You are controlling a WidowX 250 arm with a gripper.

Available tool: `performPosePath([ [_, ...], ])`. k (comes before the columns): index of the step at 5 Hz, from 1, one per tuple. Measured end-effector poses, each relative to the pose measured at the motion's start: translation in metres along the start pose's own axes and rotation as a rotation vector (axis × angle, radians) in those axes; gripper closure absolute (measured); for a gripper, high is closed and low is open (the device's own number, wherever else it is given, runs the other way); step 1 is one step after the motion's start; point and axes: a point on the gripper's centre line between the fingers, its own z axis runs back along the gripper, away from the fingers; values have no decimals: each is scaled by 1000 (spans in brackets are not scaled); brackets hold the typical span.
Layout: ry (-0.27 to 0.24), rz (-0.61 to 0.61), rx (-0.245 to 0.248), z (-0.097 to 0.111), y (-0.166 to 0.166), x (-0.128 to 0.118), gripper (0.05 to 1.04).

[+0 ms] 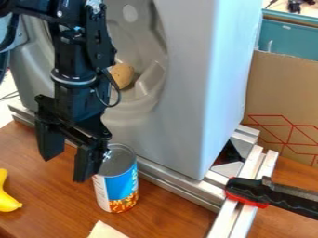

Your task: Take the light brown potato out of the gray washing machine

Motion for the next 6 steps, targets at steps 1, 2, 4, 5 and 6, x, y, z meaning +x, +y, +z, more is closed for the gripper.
performPosePath([
  [1,17,-3,-2,-3,0,-1,85],
  [2,-16,21,-4,4,22,7,84],
  [4,-203,233,175,20,63,49,84],
  [5,-334,314,127,15,80,74,84],
  [6,-453,345,103,17,88,91,84],
])
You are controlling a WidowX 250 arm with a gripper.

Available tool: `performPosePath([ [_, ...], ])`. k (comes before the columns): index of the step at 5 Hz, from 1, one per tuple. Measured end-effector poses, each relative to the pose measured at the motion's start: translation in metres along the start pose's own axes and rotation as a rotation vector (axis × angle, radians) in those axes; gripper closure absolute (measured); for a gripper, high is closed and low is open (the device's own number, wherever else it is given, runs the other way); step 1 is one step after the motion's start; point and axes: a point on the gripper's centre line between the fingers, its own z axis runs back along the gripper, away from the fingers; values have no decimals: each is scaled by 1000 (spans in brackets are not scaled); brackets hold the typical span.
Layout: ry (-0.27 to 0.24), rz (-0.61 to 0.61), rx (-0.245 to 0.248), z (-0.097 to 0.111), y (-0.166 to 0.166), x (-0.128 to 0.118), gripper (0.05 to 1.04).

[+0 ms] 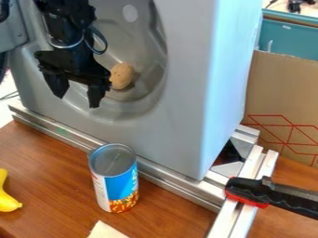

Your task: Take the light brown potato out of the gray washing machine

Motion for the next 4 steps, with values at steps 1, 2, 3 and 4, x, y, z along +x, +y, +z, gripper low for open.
performPosePath([
  [1,-100,-13,15,-5,2,17,84],
  [2,-121,-32,11,-13,0,28,84],
  [3,-160,-41,6,-12,-1,43,84],
  [4,-212,-52,-56,-13,-9,54,84],
])
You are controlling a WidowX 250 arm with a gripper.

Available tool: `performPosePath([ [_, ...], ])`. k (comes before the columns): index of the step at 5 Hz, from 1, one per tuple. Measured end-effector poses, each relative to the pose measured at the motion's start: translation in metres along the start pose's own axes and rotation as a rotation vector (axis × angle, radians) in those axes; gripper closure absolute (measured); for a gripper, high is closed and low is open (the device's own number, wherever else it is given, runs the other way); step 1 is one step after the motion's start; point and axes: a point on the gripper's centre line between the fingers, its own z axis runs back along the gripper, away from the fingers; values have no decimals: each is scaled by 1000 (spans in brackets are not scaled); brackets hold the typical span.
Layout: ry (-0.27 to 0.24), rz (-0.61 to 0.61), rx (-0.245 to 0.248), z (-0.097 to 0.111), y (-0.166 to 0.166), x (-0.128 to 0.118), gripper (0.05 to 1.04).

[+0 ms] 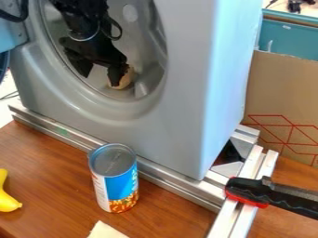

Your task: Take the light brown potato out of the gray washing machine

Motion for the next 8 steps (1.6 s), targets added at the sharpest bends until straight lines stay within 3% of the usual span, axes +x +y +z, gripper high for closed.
performPosePath([
  [1,-23,25,-31,-9,3,6,85],
  [2,9,64,-29,-24,3,2,84],
  [4,-14,106,-78,-26,7,14,84],
  [8,-18,95,-118,-34,9,28,85],
])
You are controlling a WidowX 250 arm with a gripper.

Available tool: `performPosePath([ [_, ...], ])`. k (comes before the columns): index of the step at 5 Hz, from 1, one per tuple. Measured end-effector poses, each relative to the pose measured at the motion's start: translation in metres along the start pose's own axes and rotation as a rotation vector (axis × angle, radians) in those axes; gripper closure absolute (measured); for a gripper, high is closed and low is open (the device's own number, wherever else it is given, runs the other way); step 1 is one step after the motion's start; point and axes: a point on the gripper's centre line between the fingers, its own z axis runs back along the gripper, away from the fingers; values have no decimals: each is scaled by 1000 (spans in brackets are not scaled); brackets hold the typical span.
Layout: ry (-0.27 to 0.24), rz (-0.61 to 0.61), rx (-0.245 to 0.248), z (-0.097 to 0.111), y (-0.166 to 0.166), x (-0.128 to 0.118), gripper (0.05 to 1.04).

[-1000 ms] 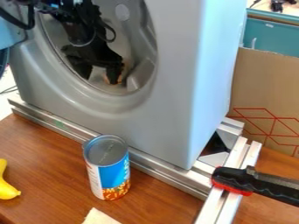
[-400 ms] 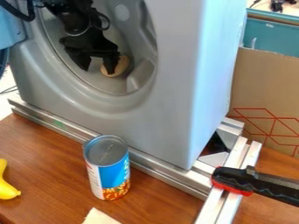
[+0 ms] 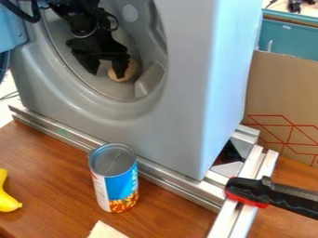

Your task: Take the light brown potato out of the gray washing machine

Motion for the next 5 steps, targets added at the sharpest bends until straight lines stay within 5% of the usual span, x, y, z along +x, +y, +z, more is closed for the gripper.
performPosePath([
  [1,-40,-17,-57,-3,-9,1,144],
  [3,-102,-37,-192,-13,-33,-13,602],
  [4,-71,-33,-227,-12,-28,-13,679],
  [5,8,-48,-193,-8,-22,-18,692],
])
